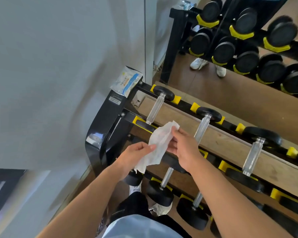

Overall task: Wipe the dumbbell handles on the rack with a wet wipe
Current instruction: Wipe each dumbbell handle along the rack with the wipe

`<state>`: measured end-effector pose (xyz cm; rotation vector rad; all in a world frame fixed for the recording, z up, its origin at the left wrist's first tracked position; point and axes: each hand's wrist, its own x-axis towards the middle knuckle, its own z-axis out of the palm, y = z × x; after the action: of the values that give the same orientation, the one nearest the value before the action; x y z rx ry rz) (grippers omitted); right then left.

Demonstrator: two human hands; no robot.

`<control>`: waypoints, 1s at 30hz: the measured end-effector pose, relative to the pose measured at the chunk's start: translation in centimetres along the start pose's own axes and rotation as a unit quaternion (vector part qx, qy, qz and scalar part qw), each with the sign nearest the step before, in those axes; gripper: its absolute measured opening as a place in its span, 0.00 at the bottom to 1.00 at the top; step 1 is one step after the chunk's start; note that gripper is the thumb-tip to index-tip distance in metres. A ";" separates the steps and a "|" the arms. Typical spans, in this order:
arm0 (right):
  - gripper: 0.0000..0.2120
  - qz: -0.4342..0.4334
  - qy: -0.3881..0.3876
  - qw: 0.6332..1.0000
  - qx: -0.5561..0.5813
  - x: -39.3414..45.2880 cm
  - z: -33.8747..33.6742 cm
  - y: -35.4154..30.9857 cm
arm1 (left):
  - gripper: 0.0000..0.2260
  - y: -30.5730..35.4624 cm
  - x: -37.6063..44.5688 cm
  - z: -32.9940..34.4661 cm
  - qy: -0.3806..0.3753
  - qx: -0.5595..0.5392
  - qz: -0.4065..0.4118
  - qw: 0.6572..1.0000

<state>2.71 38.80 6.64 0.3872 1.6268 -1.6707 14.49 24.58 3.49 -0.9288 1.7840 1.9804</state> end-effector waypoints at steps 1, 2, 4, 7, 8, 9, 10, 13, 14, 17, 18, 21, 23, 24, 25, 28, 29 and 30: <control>0.08 -0.002 -0.018 1.000 -0.016 0.1 0.4 -0.1 | 0.23 0.2 0.3 -0.1 0.002 0.021 0.008 1.000; 0.08 -0.005 -0.029 0.999 -0.030 0.2 0.8 -0.3 | 0.22 0.4 0.6 -0.1 0.015 0.040 0.016 0.999; 0.08 -0.014 -0.037 0.998 -0.041 0.6 1.5 -0.5 | 0.22 1.1 1.3 -0.1 0.031 0.066 0.034 0.997; 0.08 -0.020 -0.011 1.000 0.009 2.2 2.3 -1.2 | 0.15 1.7 2.8 -1.1 0.001 0.065 0.041 0.997; 0.08 -0.022 0.004 0.999 0.035 2.9 2.5 -1.4 | 0.13 2.0 3.3 -1.6 -0.002 0.055 0.035 0.998; 0.09 -0.024 0.022 0.998 0.059 3.6 2.5 -1.7 | 0.10 2.2 3.8 -2.2 0.003 0.048 0.033 0.998; 0.10 -0.026 0.037 0.995 0.086 4.3 2.5 -2.0 | 0.10 2.5 4.4 -2.8 0.017 0.040 0.031 0.999; 0.13 -0.007 0.089 0.987 0.133 6.3 2.7 -2.3 | 0.14 3.5 7.1 -4.4 0.094 0.020 0.020 0.995; 0.13 0.008 0.106 0.983 0.147 6.9 2.8 -2.4 | 0.11 4.1 8.0 -4.8 0.110 0.007 0.022 0.994; 0.14 0.056 0.161 0.967 0.191 9.0 3.0 -2.2 | 0.08 5.9 11.4 -5.5 0.120 0.013 0.049 0.991; 0.14 0.063 0.170 0.959 0.218 9.7 3.2 -2.3 | 0.07 6.6 12.5 -5.6 0.122 0.015 0.064 0.990; 0.13 0.037 0.192 0.943 0.269 11.9 3.2 -2.7 | 0.06 8.6 15.9 -5.6 0.126 -0.003 0.088 0.988; 0.14 0.037 0.226 0.925 0.302 13.4 3.2 -2.9 | 0.05 9.4 18.0 -5.4 0.117 0.005 0.099 0.988; 0.18 0.050 0.248 0.919 0.302 14.3 3.4 -2.8 | 0.05 9.6 18.9 -5.3 0.111 0.016 0.103 0.988; 0.21 0.056 0.295 0.906 0.298 14.6 3.5 -2.7 | 0.05 9.7 19.7 -5.2 0.108 0.031 0.103 0.988; 0.18 0.018 0.332 0.934 0.132 14.8 4.3 -1.3 | 0.06 9.4 21.0 -5.0 0.103 0.070 0.098 0.987; 0.15 -0.001 0.313 0.948 0.063 14.5 4.9 -1.1 | 0.06 9.2 21.2 -4.9 0.103 0.076 0.099 0.987; 0.15 -0.015 0.281 0.960 -0.007 14.6 5.8 -1.1 | 0.06 9.0 21.3 -5.0 0.104 0.078 0.098 0.987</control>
<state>-6.10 28.76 -1.72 0.8973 2.0525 -1.6594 -5.62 14.26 -3.50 -0.9735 2.1874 1.8793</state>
